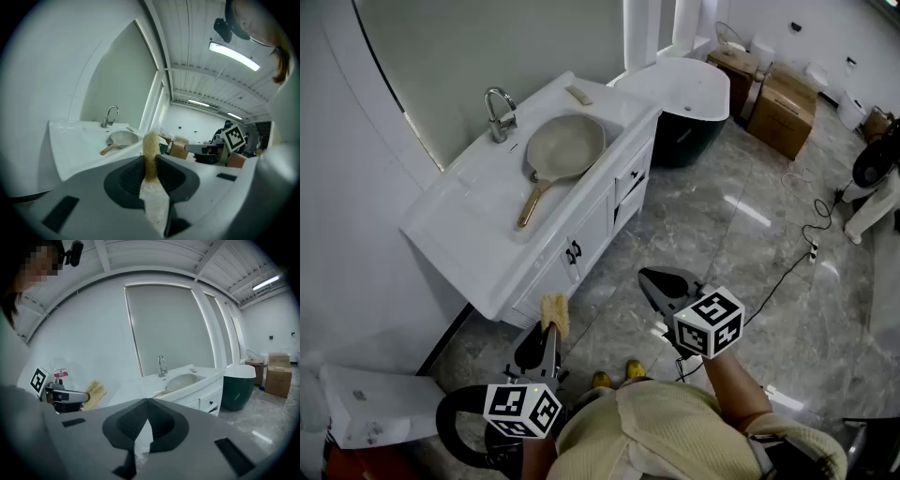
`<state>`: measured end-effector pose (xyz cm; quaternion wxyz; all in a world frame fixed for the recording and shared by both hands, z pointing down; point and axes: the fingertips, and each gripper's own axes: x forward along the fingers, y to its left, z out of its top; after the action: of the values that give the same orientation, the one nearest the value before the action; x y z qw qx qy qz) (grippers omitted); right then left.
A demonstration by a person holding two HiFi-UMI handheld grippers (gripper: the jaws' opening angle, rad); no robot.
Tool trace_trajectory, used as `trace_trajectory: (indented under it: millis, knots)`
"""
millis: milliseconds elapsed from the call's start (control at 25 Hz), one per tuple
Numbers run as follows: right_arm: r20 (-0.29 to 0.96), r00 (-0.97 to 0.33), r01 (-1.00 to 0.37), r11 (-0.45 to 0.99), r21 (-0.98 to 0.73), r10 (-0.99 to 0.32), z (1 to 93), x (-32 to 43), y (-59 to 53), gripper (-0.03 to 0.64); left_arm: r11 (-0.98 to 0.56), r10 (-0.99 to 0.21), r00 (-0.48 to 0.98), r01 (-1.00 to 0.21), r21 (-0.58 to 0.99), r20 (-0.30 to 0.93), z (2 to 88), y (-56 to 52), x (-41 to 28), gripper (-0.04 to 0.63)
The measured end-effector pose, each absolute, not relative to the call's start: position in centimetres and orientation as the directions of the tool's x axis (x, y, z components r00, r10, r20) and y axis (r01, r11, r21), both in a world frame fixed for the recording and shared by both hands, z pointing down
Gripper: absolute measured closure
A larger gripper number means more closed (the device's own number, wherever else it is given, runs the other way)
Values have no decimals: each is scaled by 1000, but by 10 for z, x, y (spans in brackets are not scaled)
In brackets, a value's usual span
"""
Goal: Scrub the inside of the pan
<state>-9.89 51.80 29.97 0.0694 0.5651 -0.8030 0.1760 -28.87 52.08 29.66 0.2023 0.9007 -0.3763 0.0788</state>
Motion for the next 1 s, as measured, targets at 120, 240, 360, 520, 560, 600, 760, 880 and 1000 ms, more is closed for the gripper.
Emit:
trace_trajectory:
  millis: [120,240,360,520,560,600,760,880,1000]
  knots:
    - [319,-353,-932,300,-204,-880,304,-99,514,589,-631,-647,699,-715,301,303,299,519,-288,476]
    - [324,-362,-929,307,-207,-874,306,-98,513,591,-628,-646,696,-718,299,314,303,520,-283,476]
    - [324,-371,-925,318,-207,-870,307,-94,509,591,-624,-649,691,-723,297,318,304,518,-277,476]
    - [318,-376,-921,312,-234,-871,309,-81,506,589,-617,-653,686,-728,299,321,306,513,-268,476]
    - [317,-377,-920,311,-239,-871,309,-77,506,589,-617,-653,685,-728,298,322,307,512,-264,476]
    - [317,-377,-919,311,-242,-870,309,-74,505,589,-617,-654,685,-729,297,323,307,511,-261,476]
    - [328,-377,-920,309,-243,-866,314,-59,504,589,-611,-654,683,-731,305,326,309,506,-244,476]
    - [340,-379,-919,308,-246,-860,320,-48,506,589,-616,-644,689,-725,308,333,313,506,-228,476]
    - [350,-375,-921,302,-246,-858,324,-38,505,589,-625,-640,693,-721,299,333,312,504,-215,476]
